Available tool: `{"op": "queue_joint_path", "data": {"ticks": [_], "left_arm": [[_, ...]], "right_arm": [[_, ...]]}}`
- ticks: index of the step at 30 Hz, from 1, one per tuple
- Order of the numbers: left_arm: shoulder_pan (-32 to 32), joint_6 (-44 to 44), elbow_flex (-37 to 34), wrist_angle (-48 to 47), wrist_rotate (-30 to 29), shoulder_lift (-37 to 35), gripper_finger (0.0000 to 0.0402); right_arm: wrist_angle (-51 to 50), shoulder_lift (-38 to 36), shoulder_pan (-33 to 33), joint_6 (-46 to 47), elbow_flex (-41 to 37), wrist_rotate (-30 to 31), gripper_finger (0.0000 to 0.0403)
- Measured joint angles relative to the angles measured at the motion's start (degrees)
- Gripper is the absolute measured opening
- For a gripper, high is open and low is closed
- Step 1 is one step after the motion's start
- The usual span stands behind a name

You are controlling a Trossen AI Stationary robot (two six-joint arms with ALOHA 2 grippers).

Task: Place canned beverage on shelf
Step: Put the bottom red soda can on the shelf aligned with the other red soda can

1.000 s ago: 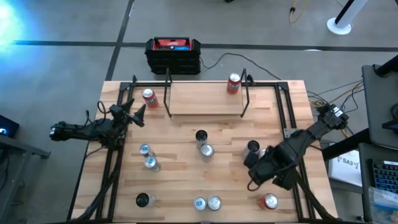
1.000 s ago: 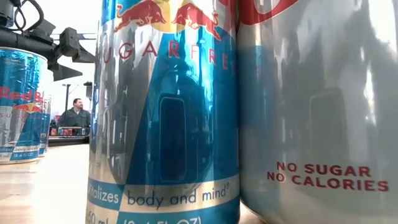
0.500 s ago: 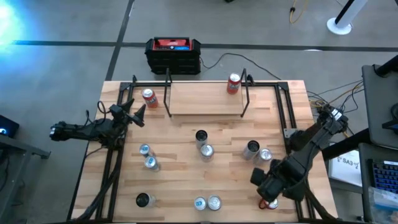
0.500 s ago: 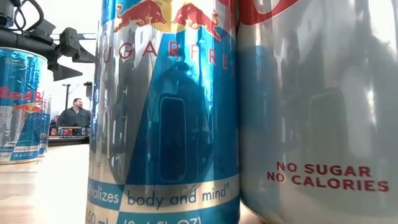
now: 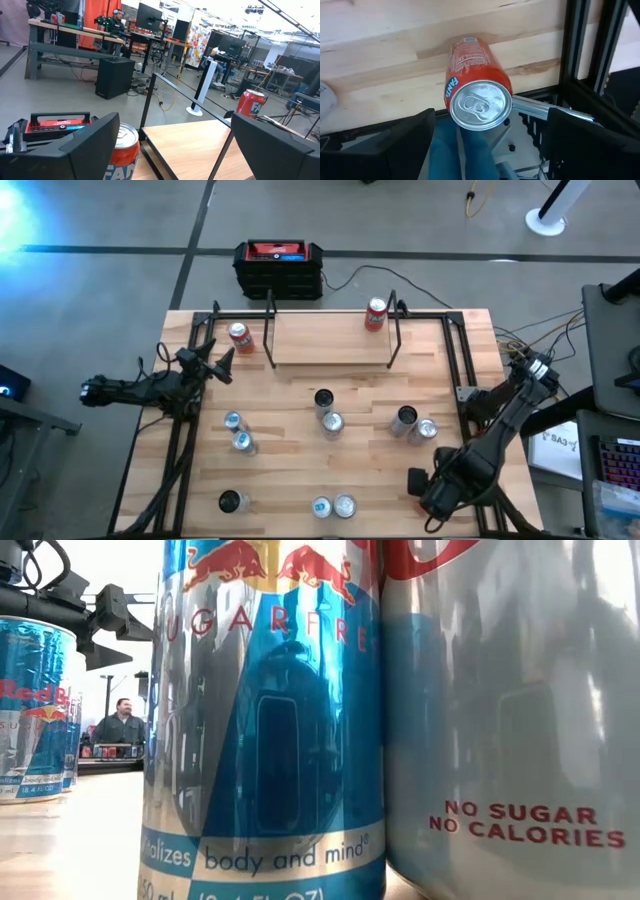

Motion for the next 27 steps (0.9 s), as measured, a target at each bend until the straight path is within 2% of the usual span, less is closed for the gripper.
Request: {"op": "queue_joint_path", "data": {"ticks": [12, 27], "left_arm": [[0.01, 0.01, 0.01, 0.04, -0.02, 0.01, 0.0368], [0.01, 0.00, 0.00, 0.02, -0.01, 0.01, 0.0368]], "right_arm": [[11.79, -1.77, -0.04, -6.74, -9.04, -0.03, 0.0368], [15.16, -1.86, 0.71, -16.01, -12.16, -0.40, 0.0368]]}}
